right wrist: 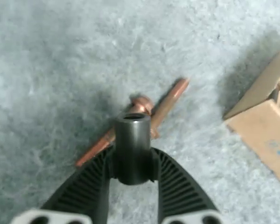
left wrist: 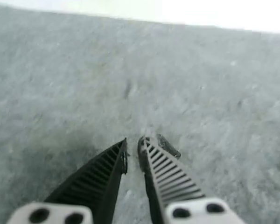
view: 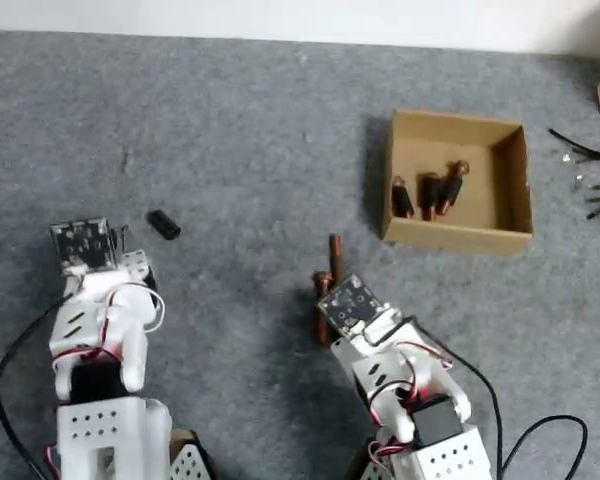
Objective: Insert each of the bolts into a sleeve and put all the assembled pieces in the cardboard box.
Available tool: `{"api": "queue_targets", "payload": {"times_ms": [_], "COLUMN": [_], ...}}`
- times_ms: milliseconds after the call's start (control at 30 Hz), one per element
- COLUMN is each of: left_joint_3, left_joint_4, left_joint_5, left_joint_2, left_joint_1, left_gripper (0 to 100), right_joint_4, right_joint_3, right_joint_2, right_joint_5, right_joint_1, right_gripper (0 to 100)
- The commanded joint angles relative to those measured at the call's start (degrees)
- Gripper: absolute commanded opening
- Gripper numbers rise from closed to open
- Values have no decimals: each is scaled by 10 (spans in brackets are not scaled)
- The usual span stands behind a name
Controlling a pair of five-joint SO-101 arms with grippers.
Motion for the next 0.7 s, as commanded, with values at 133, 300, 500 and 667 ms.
{"api": "queue_targets", "payload": {"times_ms": [133,300,500,667], "left_joint_3": [-184,-294,-367,-383], "left_joint_4": [3,7,69,113], "left_joint_5": [-39,-81,-80,-47], "left_joint_2": [325,538,611,577], "left_joint_1": [10,12,69,222], "left_gripper": [59,60,60,60], "right_joint_4": [3,2,-21,-40], "right_joint_3": [0,1,3,3], "right_joint_2": [-9,-25,-24,-24], "right_joint_5": [-6,-5,-5,-9], "right_joint_1": [9,9,25,88], "right_gripper": [5,5,5,5]}}
